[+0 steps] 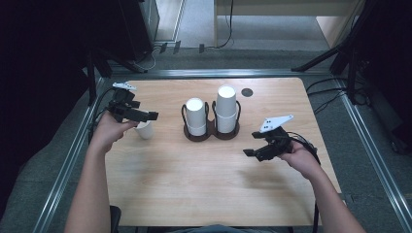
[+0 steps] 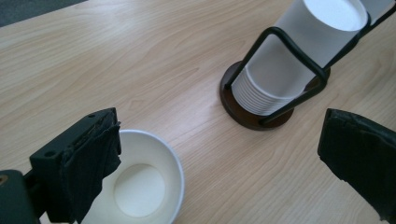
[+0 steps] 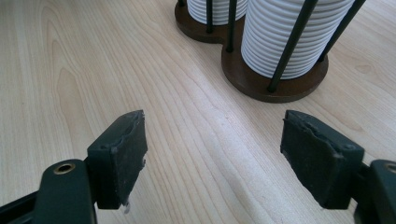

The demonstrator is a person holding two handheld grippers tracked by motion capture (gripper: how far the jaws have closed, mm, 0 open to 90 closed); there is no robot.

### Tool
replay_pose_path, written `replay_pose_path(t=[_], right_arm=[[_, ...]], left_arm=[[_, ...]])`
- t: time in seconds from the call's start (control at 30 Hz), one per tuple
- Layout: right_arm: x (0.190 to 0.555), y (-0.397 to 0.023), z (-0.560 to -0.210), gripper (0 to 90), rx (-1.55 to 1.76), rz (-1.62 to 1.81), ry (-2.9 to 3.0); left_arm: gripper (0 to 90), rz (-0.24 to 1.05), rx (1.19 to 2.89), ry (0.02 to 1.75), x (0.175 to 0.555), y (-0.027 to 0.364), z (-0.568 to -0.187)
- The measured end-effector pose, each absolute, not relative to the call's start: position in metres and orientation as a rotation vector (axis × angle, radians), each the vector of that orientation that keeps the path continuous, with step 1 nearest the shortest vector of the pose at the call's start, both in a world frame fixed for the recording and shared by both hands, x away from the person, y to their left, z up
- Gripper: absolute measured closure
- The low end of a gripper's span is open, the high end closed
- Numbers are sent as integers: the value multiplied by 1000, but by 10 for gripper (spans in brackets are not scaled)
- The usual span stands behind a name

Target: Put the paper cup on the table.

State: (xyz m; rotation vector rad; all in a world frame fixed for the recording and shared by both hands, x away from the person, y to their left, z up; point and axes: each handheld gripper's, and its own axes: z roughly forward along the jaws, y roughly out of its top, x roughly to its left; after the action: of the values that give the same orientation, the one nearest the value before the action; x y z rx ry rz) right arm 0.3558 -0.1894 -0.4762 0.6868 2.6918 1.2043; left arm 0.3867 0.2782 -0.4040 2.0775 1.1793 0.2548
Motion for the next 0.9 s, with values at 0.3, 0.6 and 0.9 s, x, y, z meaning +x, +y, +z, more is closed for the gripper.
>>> replay_pose_path(t=[0.3,0.6,0.9], right_arm=[[355,-190,-475,231,679,1208,2685],[356,-190,-474,231,675,1210,2683],[357,-188,-473,231,669,1204,2688]], left_arm=[[0,241,2105,1125,382,262,-404],[0,216,2124,1093,375,251,-410],[0,225,2145,1051,369,240,-418]])
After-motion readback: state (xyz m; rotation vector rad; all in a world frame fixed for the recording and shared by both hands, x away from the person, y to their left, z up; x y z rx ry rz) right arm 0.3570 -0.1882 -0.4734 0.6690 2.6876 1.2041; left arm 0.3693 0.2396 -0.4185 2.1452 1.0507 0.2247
